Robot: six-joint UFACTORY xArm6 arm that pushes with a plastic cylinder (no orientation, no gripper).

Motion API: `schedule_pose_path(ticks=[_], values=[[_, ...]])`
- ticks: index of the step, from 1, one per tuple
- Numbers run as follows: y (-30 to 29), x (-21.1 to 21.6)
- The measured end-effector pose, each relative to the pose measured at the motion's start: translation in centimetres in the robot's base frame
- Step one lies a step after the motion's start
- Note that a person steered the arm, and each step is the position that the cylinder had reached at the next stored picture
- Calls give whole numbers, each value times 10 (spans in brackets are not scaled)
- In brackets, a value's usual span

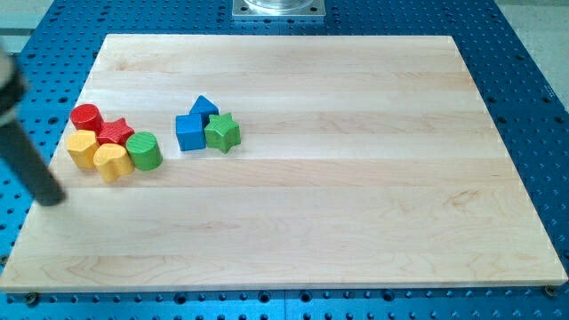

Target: Move the yellow heart into the yellow hexagon

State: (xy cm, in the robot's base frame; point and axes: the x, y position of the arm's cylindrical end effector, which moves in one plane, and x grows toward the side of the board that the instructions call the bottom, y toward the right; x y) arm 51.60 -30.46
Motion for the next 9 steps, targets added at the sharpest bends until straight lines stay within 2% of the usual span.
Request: schedule_pose_path(ticks=[1,2,3,5,6,8,9], values=[[1,-32],[2,-94],[18,-97],[42,-17],[51,-8],[47,-38],[88,-38]])
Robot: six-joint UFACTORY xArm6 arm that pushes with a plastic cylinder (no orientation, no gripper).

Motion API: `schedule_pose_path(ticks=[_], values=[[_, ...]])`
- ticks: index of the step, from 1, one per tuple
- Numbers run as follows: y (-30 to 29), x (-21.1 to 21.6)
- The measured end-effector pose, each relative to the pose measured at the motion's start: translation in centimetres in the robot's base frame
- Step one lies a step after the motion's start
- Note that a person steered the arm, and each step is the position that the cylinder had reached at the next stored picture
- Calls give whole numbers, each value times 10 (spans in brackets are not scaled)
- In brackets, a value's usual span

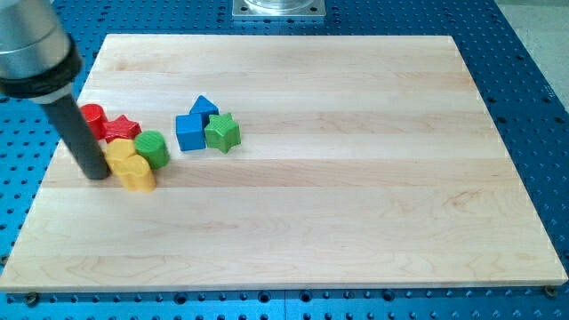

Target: Move the yellow heart into the yellow hexagon

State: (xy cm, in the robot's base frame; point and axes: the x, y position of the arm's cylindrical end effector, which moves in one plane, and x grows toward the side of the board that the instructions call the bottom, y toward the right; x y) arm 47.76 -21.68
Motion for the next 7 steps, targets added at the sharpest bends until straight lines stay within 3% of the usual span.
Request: schedule_pose_path(ticks=[2,4,7], values=[[16,5],[20,55],[47,25]])
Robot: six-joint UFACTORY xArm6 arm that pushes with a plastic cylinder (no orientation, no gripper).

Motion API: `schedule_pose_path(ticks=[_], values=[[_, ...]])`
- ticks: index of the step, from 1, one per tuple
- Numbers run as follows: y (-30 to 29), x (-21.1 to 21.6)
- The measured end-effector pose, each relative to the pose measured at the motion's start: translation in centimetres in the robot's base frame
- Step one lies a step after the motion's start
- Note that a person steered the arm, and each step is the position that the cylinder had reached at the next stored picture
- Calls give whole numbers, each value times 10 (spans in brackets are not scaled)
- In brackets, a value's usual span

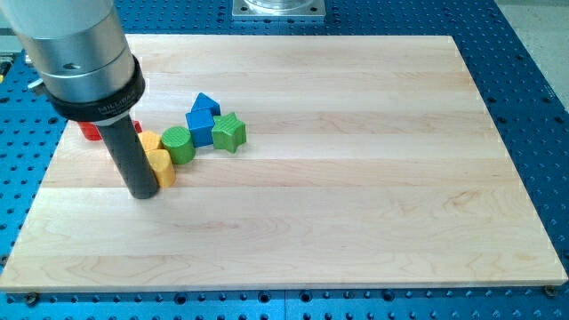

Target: Move the yellow heart into the yellow hexagon

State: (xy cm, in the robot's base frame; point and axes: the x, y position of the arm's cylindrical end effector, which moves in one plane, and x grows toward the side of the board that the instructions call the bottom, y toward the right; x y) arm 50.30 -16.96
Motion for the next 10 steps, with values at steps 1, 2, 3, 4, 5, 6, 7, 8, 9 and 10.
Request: schedule_pose_path(ticks=[1,2,3,4,5,6,7,8,9,10], values=[[0,-1],[0,-1],[23,7],[67,13],[84,11],[61,-2],[47,-2],[43,-3],[112,-6],[180,-65]])
